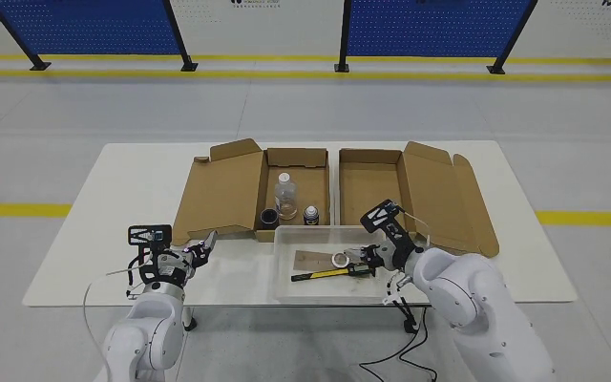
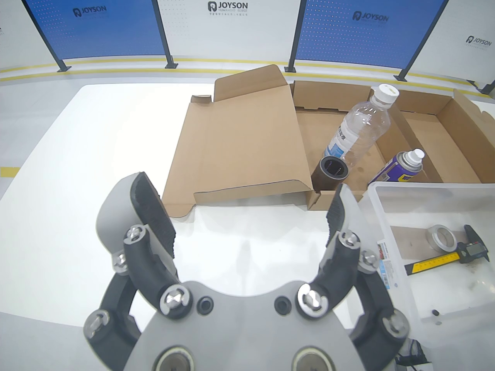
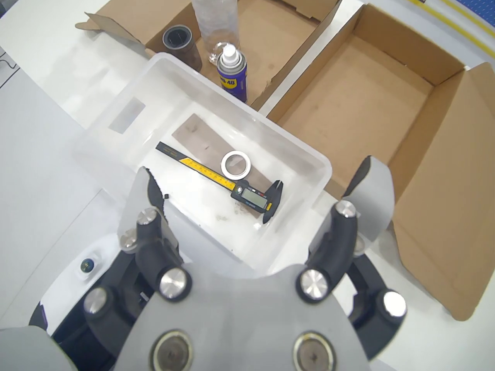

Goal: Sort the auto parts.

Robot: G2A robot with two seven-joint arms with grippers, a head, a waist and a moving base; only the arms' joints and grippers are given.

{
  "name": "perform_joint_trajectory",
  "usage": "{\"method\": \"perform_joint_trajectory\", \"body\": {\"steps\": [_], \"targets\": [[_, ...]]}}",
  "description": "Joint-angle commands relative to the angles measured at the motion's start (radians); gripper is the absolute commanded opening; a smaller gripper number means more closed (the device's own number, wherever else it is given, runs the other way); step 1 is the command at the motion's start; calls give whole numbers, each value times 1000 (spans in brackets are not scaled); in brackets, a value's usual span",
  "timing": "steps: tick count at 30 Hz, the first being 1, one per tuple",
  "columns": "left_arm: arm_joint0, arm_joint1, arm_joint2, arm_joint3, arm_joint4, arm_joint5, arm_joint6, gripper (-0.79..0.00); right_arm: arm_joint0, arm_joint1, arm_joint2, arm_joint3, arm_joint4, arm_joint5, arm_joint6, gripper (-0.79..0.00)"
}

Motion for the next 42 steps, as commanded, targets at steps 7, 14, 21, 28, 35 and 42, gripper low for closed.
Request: {"method": "perform_joint_trajectory", "body": {"steps": [7, 14, 21, 28, 35, 42], "targets": [[0, 0, 0, 0, 0, 0, 0, 0, -14, 0, -18, 31, -35, 25, -42, 0], [0, 0, 0, 0, 0, 0, 0, 0, -14, 0, -18, 31, -35, 25, -42, 0], [0, 0, 0, 0, 0, 0, 0, 0, -13, 0, -17, 26, -37, 23, -52, 0], [0, 0, 0, 0, 0, 0, 0, 0, -5, 2, -41, 9, -106, 19, -25, 0], [0, 0, 0, 0, 0, 0, 0, 0, 136, -25, -176, 106, -166, 131, 176, 0], [0, 0, 0, 0, 0, 0, 0, 0, 302, -61, -307, 266, -191, 150, 305, 0]]}}
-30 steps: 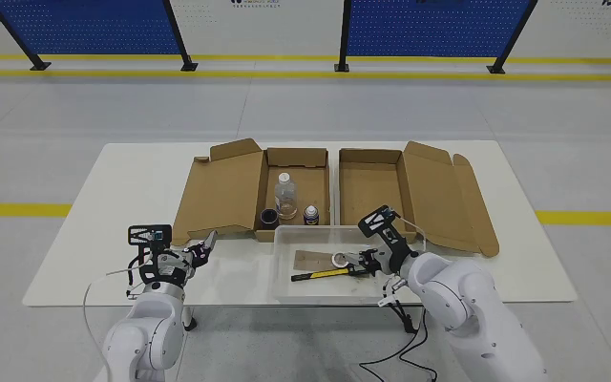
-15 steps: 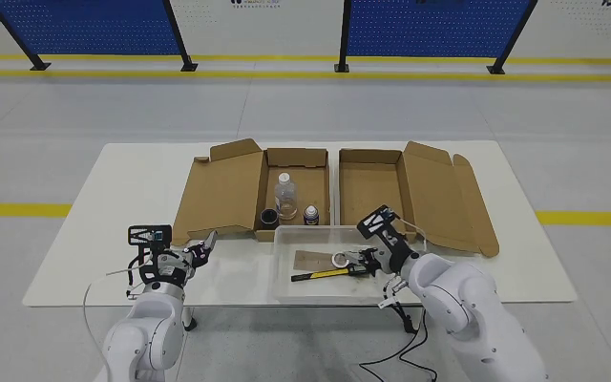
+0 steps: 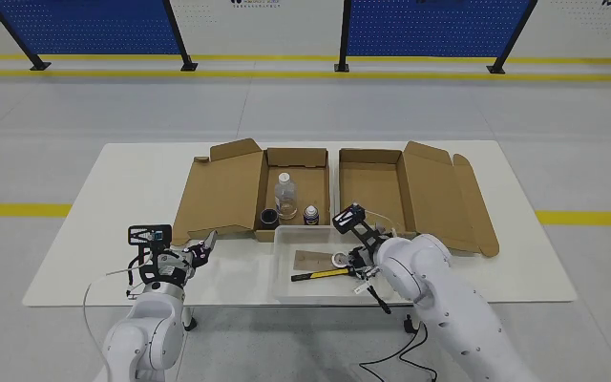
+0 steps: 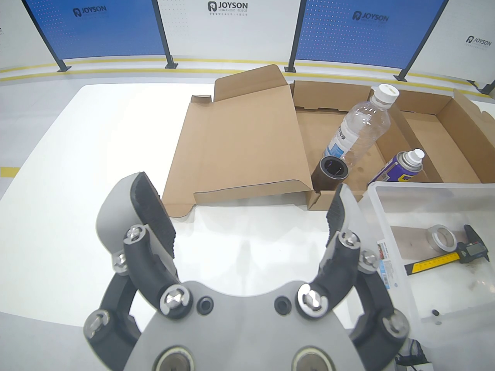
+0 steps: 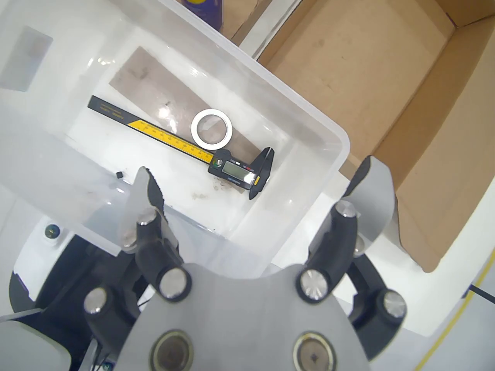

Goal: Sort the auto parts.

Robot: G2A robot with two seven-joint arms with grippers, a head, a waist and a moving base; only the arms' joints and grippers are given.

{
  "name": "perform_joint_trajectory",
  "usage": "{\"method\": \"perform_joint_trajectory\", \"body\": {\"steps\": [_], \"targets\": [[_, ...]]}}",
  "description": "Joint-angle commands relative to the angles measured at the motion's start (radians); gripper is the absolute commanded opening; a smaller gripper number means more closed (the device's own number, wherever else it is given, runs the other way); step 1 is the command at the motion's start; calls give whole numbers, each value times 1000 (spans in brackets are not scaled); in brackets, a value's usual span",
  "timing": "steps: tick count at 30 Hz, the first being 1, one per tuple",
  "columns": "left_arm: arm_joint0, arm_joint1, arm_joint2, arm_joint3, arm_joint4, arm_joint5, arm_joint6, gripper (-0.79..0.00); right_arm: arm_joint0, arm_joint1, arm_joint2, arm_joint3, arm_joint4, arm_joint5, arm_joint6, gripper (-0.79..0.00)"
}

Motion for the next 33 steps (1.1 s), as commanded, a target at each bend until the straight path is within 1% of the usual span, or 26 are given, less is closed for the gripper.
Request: {"method": "perform_joint_trajectory", "body": {"steps": [1, 2, 3, 4, 5, 9, 11, 13, 16, 18, 20, 24, 31, 33], "targets": [[0, 0, 0, 0, 0, 0, 0, 0, 43, -11, -36, 41, -5, 11, 25, 0], [0, 0, 0, 0, 0, 0, 0, 0, 57, -16, -50, 53, -7, 17, 33, -9], [0, 0, 0, 0, 0, 0, 0, 0, 68, -21, -64, 65, -6, 21, 41, -95], [0, 0, 0, 0, 0, 0, 0, 0, 78, -26, -74, 77, -2, 29, 42, -160], [0, 0, 0, 0, 0, 0, 0, 0, 87, -30, -84, 91, -6, 34, 44, -188], [0, 0, 0, 0, 0, 0, 0, 0, 103, -43, -112, 134, 2, 42, 35, -394], [0, 0, 0, 0, 0, 0, 0, 0, 106, -48, -119, 153, 1, 46, 29, -431], [0, 0, 0, 0, 0, 0, 0, 0, 105, -51, -123, 175, 1, 50, 18, -437], [0, 0, 0, 0, 0, 0, 0, 0, 104, -56, -126, 206, 2, 55, -1, -425], [0, 0, 0, 0, 0, 0, 0, 0, 102, -59, -125, 225, 7, 61, -15, -434], [0, 0, 0, 0, 0, 0, 0, 0, 102, -62, -126, 242, 11, 63, -30, -416], [0, 0, 0, 0, 0, 0, 0, 0, 108, -70, -132, 279, 21, 62, -60, -459], [0, 0, 0, 0, 0, 0, 0, 0, 137, -90, -159, 345, 26, 56, -89, -474], [0, 0, 0, 0, 0, 0, 0, 0, 144, -96, -169, 363, 28, 54, -96, -468]]}}
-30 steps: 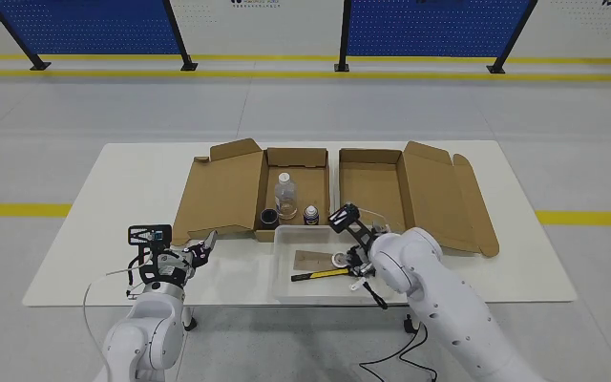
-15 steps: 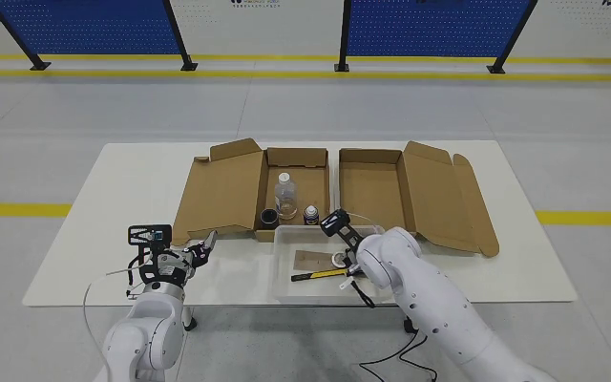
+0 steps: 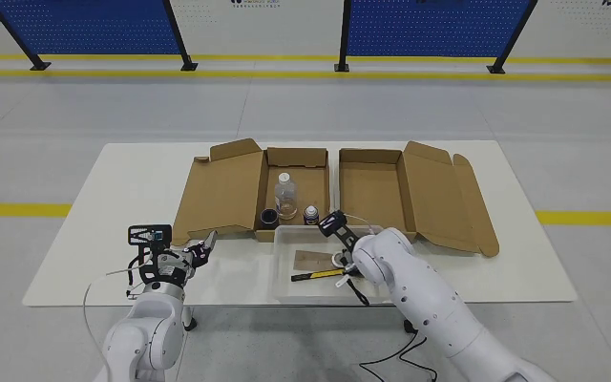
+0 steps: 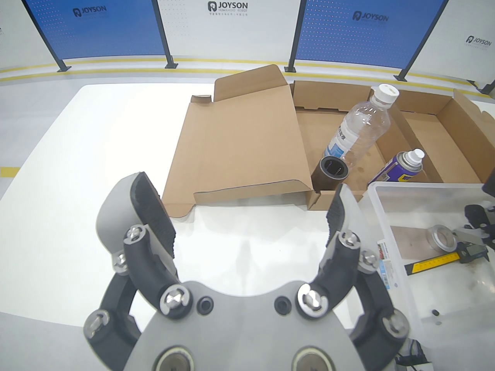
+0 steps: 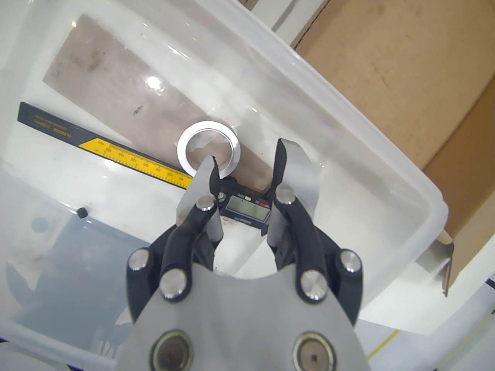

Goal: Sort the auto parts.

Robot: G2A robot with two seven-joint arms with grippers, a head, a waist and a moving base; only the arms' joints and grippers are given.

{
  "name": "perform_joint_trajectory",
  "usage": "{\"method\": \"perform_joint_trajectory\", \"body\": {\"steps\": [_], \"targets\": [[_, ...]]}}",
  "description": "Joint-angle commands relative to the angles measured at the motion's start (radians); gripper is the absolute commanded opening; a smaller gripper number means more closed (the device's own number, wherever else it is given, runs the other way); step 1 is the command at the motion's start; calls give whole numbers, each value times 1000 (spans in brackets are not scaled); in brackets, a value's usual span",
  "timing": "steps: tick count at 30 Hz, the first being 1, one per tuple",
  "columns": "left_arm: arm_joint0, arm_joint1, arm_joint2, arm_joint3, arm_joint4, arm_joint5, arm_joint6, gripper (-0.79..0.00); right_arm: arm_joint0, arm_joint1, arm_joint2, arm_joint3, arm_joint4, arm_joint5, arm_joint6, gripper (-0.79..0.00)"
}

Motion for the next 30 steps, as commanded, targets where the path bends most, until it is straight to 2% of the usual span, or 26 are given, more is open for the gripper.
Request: {"method": "perform_joint_trajectory", "body": {"steps": [1, 5, 14, 19, 25, 30], "targets": [[0, 0, 0, 0, 0, 0, 0, 0, 8, -6, -11, 20, 1, -5, -6, -471], [0, 0, 0, 0, 0, 0, 0, 0, 21, -18, -27, 57, -3, -5, -18, -465], [0, 0, 0, 0, 0, 0, 0, 0, 29, -39, -46, 110, 7, 0, -33, -533], [0, 0, 0, 0, 0, 0, 0, 0, 31, -46, -43, 124, 15, 2, -37, -526], [0, 0, 0, 0, 0, 0, 0, 0, 30, -52, -36, 150, 19, -4, -41, -566], [0, 0, 0, 0, 0, 0, 0, 0, 28, -55, -28, 156, 19, -5, -42, -662]]}}
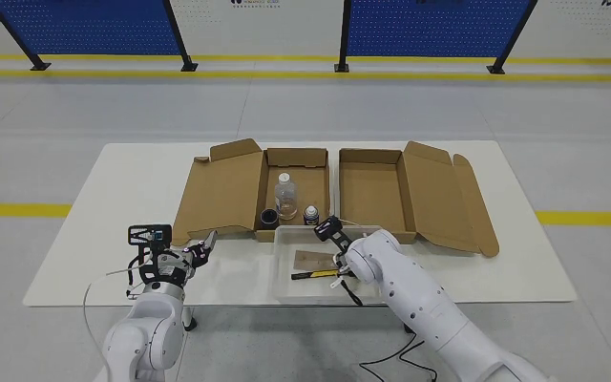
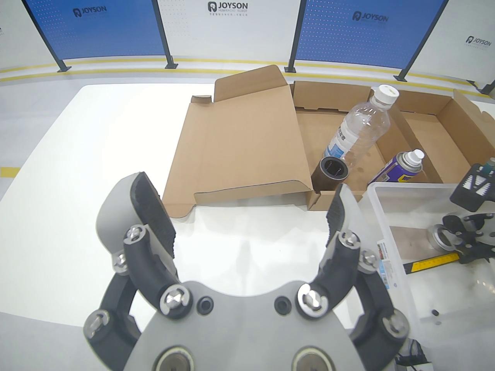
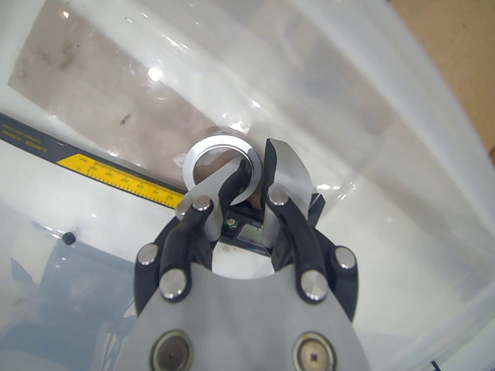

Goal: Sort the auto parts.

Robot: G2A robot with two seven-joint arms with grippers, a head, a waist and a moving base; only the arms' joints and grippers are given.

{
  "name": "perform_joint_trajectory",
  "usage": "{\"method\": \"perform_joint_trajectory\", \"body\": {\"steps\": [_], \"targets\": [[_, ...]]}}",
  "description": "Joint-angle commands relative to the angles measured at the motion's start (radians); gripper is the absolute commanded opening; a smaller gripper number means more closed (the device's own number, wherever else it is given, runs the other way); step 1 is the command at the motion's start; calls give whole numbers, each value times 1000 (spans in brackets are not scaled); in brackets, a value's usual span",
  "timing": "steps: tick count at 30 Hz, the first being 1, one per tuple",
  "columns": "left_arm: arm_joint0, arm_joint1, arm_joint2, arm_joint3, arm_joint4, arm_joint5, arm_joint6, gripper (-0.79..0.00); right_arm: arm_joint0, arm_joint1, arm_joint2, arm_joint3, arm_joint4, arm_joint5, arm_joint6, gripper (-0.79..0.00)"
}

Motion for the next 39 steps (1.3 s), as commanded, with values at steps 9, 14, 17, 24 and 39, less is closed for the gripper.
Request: {"method": "perform_joint_trajectory", "body": {"steps": [9, 14, 17, 24, 39], "targets": [[0, 0, 0, 0, 0, 0, 0, 0, -20, 3, 27, -59, -25, -6, -1, -785], [0, 0, 0, 0, 0, 0, 0, 0, -73, 21, 81, -177, -47, -4, 10, -785], [0, 0, 0, 0, 0, 0, 0, 0, -124, 36, 136, -275, -42, 1, 15, -785], [0, 0, 0, 0, 0, 0, 0, 0, -318, 65, 346, -515, 260, 14, -58, -785], [0, 0, 0, 0, 0, 0, 0, 0, -548, 96, 593, -634, 576, -92, -312, -785]]}}
